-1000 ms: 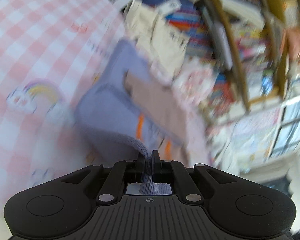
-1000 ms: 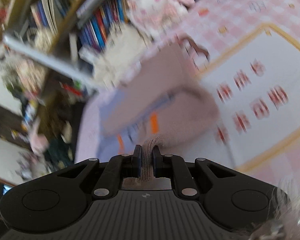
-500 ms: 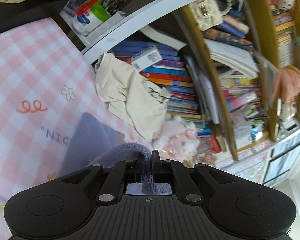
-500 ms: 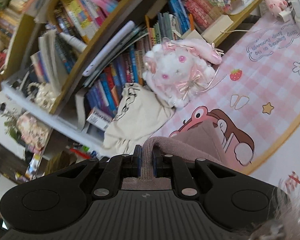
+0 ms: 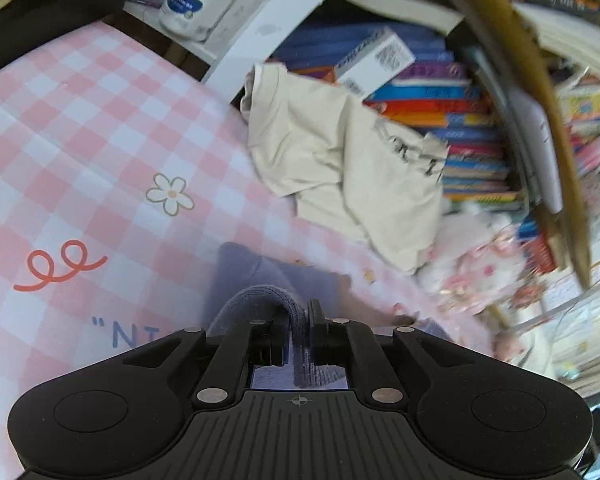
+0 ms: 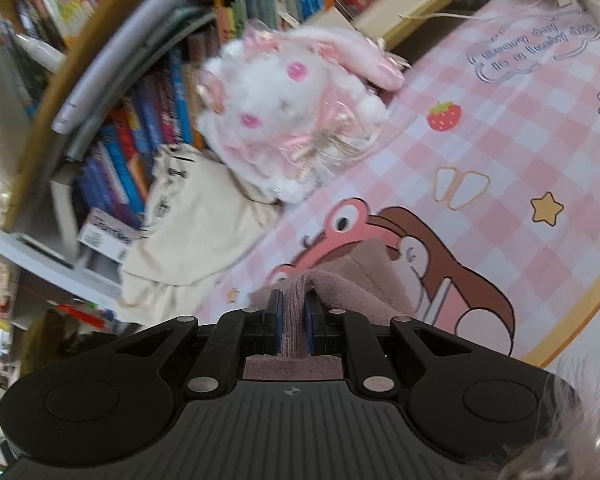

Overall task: Fold clothes
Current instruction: 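Lift the hem with both grippers and fold it up toward the collar, then lay the hem down near the collar and open both grippers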

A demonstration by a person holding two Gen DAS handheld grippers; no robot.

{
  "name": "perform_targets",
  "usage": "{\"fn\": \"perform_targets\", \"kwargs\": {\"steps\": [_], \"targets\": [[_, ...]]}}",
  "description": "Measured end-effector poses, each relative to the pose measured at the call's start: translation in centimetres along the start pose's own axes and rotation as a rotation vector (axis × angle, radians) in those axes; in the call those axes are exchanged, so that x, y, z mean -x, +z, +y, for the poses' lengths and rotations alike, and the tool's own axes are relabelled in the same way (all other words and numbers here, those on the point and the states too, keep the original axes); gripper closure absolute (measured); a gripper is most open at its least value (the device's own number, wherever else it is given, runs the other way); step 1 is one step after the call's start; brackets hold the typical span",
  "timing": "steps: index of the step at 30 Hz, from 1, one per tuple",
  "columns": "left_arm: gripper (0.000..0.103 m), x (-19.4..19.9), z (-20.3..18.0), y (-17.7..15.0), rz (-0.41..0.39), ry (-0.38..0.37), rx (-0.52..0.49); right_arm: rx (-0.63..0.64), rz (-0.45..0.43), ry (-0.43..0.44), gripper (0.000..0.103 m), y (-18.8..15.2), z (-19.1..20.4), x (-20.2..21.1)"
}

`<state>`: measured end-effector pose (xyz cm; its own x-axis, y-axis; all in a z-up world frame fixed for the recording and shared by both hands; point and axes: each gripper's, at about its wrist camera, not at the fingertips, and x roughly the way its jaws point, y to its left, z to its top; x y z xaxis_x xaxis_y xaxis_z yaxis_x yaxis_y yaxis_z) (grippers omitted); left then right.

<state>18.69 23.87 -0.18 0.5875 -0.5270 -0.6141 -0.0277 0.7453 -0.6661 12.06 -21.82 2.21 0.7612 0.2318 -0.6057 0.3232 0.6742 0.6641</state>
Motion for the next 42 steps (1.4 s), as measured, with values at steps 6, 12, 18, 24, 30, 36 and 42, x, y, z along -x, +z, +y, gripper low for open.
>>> {"fn": "perform_targets", "kwargs": {"steps": [6,12,18,24,30,36,42], "targets": [[0.041,0.1,-0.4,-0.1,-0.008,0.041,-0.105,0.086,-0.078,-0.105,0.065,0.4,-0.1,0.7],[0.039,0.3,-2.1,-1.4,-0.039,0.121,-0.352,0.44,-0.018,-0.179,0.066,-0.7,1.5,0.2],[0.066,-0.5,-3.6,-2.6,-0.045,0.216,-0.55,0.689,0.027,-0.279,0.076,-3.3,2.9,-2.4],[0.098,1.0,-2.6,-1.3,-0.086,0.141,-0.359,0.465,-0.105,-0.203,0.096,-1.8,1.1,0.6],[0.093,-1.9,-1.1,-1.5,-0.02,0.243,-0.353,0.485,-0.015,-0.287,0.095,-2.3,-0.2,-2.7],[0.071,-1.3,-1.2,-1.6,-0.04,0.271,-0.381,0.475,-0.019,-0.284,0.087,-2.0,-0.5,-1.8],[0.071,0.1,-1.3,-1.7,-0.062,0.275,-0.396,0.473,-0.03,-0.279,0.086,-2.8,-0.7,-0.2]]}}
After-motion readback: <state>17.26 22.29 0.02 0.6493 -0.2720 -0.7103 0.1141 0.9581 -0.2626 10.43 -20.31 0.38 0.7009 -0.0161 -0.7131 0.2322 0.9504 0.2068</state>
